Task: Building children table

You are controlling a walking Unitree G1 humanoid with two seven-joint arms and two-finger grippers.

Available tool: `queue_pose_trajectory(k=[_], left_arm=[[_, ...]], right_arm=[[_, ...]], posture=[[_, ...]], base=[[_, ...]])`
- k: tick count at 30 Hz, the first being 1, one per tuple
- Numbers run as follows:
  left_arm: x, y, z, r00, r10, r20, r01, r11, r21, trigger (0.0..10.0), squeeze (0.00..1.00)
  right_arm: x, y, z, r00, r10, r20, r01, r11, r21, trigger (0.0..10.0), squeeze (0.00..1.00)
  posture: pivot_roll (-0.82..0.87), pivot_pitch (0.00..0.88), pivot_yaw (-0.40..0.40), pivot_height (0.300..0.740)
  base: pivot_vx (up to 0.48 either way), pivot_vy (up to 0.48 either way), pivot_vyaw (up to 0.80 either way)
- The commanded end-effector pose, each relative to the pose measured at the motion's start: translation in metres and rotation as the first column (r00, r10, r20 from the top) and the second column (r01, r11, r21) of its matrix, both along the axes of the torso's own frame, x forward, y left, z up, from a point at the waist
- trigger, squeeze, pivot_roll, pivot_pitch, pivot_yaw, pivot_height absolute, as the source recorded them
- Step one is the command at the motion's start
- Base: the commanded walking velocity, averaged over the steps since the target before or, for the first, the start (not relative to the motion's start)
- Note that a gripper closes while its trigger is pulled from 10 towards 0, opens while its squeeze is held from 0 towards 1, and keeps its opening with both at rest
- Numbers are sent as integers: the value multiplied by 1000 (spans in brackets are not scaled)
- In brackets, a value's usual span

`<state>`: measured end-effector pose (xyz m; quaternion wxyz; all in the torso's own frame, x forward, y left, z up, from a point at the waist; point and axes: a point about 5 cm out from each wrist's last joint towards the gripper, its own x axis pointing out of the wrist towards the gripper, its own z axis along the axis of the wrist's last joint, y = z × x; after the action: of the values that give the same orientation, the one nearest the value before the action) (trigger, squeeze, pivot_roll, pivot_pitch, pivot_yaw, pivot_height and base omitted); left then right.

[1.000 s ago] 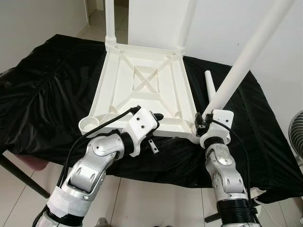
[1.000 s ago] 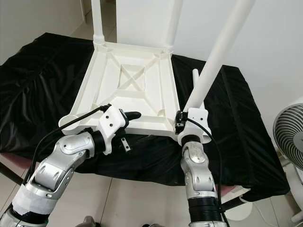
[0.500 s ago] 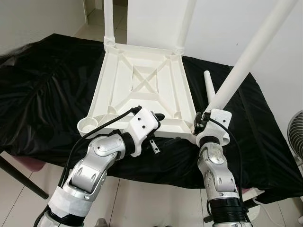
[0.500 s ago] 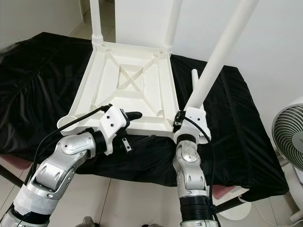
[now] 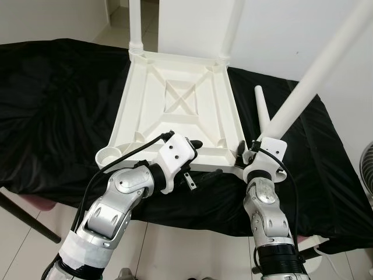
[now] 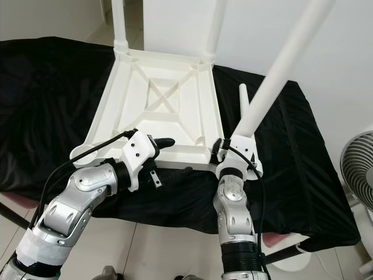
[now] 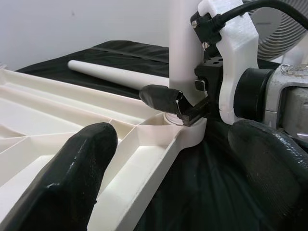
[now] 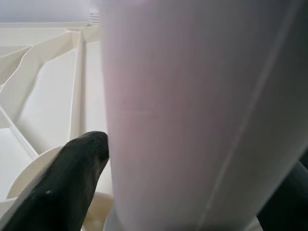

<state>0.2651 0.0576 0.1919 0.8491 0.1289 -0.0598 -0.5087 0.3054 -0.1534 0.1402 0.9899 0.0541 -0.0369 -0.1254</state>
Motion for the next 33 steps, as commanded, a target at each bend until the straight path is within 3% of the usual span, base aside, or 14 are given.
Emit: queue_pose_trajectory(k=[1, 3, 4, 10, 14, 17, 20, 25, 26, 27, 33], left_arm=[[-1, -1, 1, 1000, 28, 8, -28, 1000, -6, 10000, 0], [0, -1, 1, 1000, 27, 9, -27, 1000, -6, 10000, 0], [0, -1, 1, 1000, 27, 9, -27, 1000, -6, 10000, 0], [-1, -1, 2, 1000, 26, 7, -26, 1000, -7, 10000, 0], [0, 0, 2, 1000, 28, 7, -28, 1000, -7, 10000, 0], [0, 0, 2, 1000, 28, 8, -28, 1000, -7, 10000, 0], [1, 1, 3, 1000, 30, 9, -30, 1000, -6, 10000, 0], [2, 1, 4, 999, 32, 11, -32, 999, -7, 10000, 0], [2, 1, 4, 999, 33, 11, -33, 999, -7, 10000, 0], [2, 2, 4, 999, 34, 12, -34, 999, -6, 10000, 0], [2, 3, 4, 999, 36, 11, -36, 999, -5, 10000, 0]], right_arm=[[1, -2, -3, 1000, 24, -17, -24, 1000, 10, 10000, 1000], [3, -1, -2, 996, 88, -12, -87, 996, 22, 10000, 1000], [4, 0, -2, 988, 155, -16, -155, 988, 10, 10000, 0], [3, -3, -2, 939, 344, -24, -345, 937, -51, 10000, 0], [3, -16, 3, 868, 495, -30, -495, 861, -113, 10000, 0], [3, -20, 4, 855, 518, -35, -518, 848, -117, 10000, 0], [3, -35, 6, 812, 579, -73, -582, 796, -164, 10000, 0], [2, -42, 4, 786, 610, -100, -618, 769, -166, 10000, 0], [1, -44, 3, 773, 624, -112, -634, 756, -162, 1529, 0], [-1, -45, 1, 763, 636, -120, -647, 746, -160, 0, 0], [-2, -49, -1, 767, 631, -120, -642, 753, -144, 0, 0]], posture=[[114, 64, -97, 740], [114, 64, -97, 740], [112, 69, -94, 740], [109, 72, -92, 740], [109, 76, -87, 740], [107, 77, -83, 740], [106, 79, -80, 740], [107, 80, -79, 740], [109, 80, -79, 740], [109, 80, -79, 740], [109, 84, -76, 740]], base=[[0, 0, 0], [0, 0, 0], [0, 0, 0], [0, 0, 0], [0, 0, 0], [0, 0, 0], [0, 0, 0], [0, 0, 0], [0, 0, 0], [0, 0, 0], [0, 0, 0]])
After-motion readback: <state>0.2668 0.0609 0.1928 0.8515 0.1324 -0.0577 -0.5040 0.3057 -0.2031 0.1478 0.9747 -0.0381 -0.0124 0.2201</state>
